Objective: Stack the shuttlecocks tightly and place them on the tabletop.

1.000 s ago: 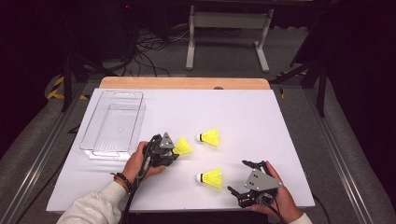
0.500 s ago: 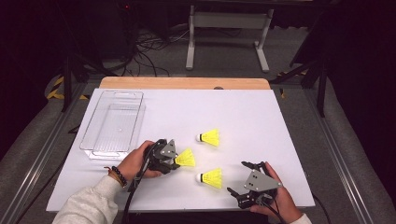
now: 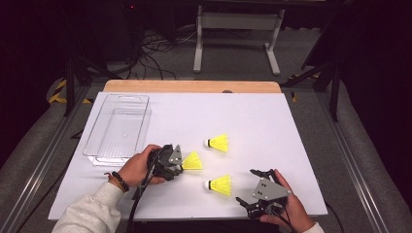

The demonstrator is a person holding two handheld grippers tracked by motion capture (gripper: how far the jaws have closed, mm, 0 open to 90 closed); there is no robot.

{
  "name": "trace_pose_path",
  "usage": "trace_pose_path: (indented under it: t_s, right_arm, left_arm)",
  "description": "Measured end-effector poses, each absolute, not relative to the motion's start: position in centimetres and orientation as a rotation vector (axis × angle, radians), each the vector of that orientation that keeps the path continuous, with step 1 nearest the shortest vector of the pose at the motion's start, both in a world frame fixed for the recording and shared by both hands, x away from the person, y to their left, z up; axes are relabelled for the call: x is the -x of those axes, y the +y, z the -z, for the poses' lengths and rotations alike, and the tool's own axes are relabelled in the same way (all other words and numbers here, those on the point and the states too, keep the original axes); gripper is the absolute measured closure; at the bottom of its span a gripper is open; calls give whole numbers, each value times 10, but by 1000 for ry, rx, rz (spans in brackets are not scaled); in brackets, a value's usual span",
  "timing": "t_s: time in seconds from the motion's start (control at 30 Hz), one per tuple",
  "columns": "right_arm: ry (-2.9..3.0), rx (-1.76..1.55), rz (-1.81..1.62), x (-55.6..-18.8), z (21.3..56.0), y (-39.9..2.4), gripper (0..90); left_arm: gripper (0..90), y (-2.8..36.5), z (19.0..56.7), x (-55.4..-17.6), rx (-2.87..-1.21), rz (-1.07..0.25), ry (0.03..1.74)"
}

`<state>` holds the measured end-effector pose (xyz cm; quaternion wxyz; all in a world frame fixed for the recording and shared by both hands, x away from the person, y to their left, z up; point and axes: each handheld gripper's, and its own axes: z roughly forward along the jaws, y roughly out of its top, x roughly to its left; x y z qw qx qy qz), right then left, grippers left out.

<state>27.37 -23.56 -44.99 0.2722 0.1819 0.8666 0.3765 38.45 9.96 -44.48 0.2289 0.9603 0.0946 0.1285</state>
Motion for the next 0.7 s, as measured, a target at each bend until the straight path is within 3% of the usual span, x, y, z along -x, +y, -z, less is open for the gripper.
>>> trace_pose_path:
  t_s: [0.1,0.3,0.4,0.53,0.7]
  right_arm:
    - [2336,-493,-1012,-274,450,-236,71]
    - [2339,-491,-1008,-274,451,-235,71]
    - [2341,-492,-1011,-273,451,-235,71]
    - [2344,-483,-1009,-273,451,-235,71]
    - [2350,-481,-1008,-273,451,-235,71]
  left_arm:
    - [618,99,445,-385,-2636,-342,250]
    - [643,99,446,-385,-2637,-366,252]
    - [628,100,446,-387,-2622,-383,278]
    - [527,103,446,-388,-2592,-441,331]
    - [496,103,446,-388,-2585,-434,336]
